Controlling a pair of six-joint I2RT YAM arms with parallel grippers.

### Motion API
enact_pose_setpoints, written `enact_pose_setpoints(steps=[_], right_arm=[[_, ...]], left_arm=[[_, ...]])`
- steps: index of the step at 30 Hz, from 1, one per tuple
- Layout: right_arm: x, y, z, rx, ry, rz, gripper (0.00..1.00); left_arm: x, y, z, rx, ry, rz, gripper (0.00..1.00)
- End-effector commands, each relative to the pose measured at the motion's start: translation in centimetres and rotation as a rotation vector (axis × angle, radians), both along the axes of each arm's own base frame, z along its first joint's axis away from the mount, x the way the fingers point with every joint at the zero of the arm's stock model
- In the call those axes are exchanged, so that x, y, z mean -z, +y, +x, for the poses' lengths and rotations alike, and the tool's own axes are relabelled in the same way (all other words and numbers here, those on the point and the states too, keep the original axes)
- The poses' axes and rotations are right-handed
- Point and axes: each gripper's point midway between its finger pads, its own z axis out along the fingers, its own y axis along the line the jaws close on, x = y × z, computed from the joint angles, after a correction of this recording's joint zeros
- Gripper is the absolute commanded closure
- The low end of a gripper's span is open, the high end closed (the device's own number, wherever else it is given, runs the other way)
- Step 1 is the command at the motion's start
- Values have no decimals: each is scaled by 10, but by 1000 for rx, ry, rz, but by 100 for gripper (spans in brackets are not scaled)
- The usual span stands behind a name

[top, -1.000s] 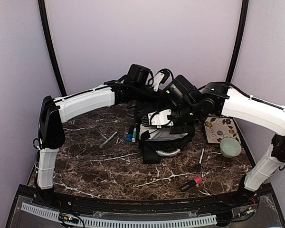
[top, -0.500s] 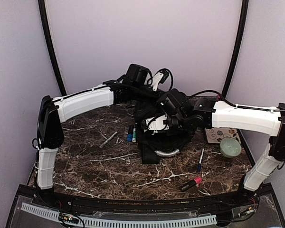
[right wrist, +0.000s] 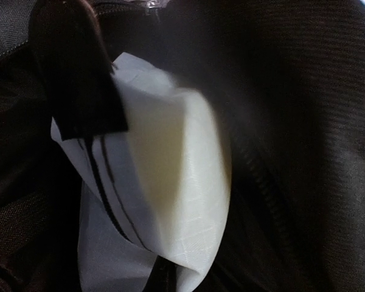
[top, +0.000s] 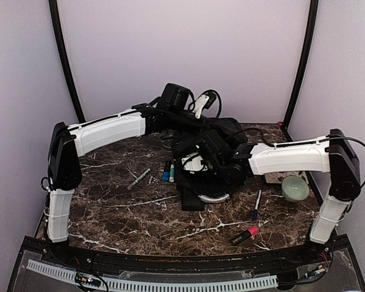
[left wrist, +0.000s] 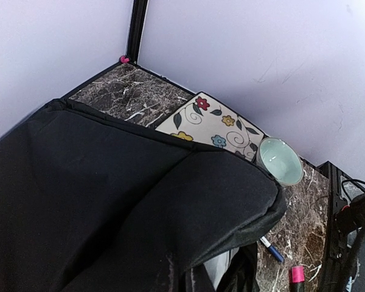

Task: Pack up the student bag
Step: Place the pencil case in the largest pocket of the bag.

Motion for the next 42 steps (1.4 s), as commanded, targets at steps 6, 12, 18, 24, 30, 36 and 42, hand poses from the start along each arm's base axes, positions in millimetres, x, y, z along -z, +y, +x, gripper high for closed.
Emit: enact_pose_setpoints(steps=[6, 12, 18, 24, 30, 36, 42], right_arm=[[65, -3, 7, 48, 78, 36, 100], [102, -10, 15, 100, 180, 58, 90], [109, -24, 38, 209, 148, 124, 85], [106, -49, 72, 463, 71, 256, 88], [142, -51, 72, 498, 137, 166, 85], [134, -31, 29, 400, 376, 265, 59], [94, -24, 1, 338, 474, 353, 50]], left_arm=[[-123, 11, -30, 82, -148, -240, 100], [-119, 11, -35, 106, -131, -245, 100], [-119, 11, -44, 143, -115, -260, 100], [-122, 10, -53, 184, -93, -284, 100], [-116, 9, -59, 212, -54, -307, 100], [-93, 11, -46, 147, -75, -226, 100], [-76, 16, -34, 96, -100, -157, 100]])
